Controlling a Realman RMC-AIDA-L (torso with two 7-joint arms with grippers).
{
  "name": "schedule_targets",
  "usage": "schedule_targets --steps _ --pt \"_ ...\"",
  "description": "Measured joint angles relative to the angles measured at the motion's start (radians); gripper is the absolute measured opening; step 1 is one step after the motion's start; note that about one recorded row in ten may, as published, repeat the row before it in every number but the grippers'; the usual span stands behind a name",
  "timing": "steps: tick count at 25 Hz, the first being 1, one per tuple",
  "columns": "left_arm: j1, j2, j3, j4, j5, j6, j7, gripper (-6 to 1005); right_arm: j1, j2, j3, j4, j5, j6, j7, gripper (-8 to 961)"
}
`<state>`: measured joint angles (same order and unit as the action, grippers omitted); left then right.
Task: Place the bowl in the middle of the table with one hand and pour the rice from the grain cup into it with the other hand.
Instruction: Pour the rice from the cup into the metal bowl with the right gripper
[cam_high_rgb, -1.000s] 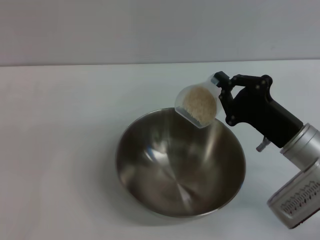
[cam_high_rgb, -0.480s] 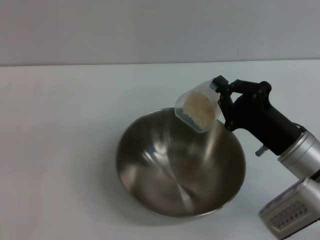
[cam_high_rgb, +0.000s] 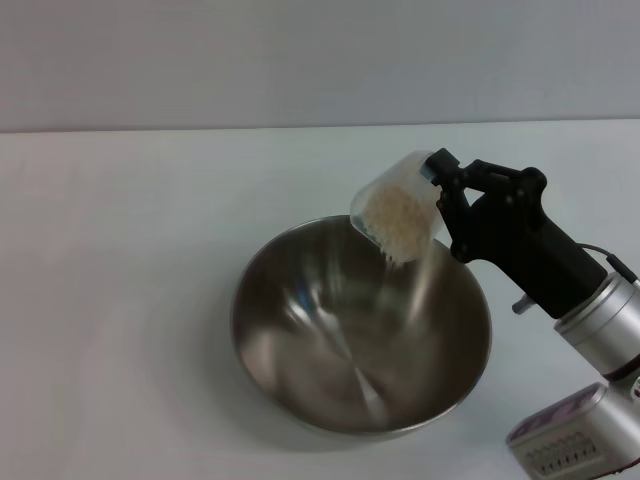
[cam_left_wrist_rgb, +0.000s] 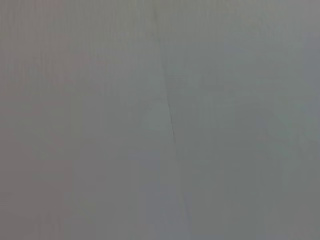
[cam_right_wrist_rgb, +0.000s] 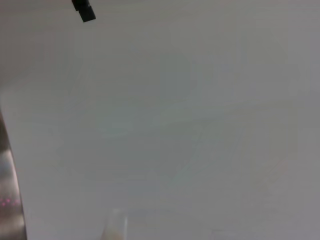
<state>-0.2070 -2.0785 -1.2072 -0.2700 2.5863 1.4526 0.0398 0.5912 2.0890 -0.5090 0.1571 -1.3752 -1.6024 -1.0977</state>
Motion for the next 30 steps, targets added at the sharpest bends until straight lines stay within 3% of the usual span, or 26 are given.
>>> schedule_targets --steps 30 --pt "0.001 0.0 0.008 0.002 0.0 -0.014 0.0 785 -0.001 0.0 0.0 0.101 -0.004 0.007 -0.362 5"
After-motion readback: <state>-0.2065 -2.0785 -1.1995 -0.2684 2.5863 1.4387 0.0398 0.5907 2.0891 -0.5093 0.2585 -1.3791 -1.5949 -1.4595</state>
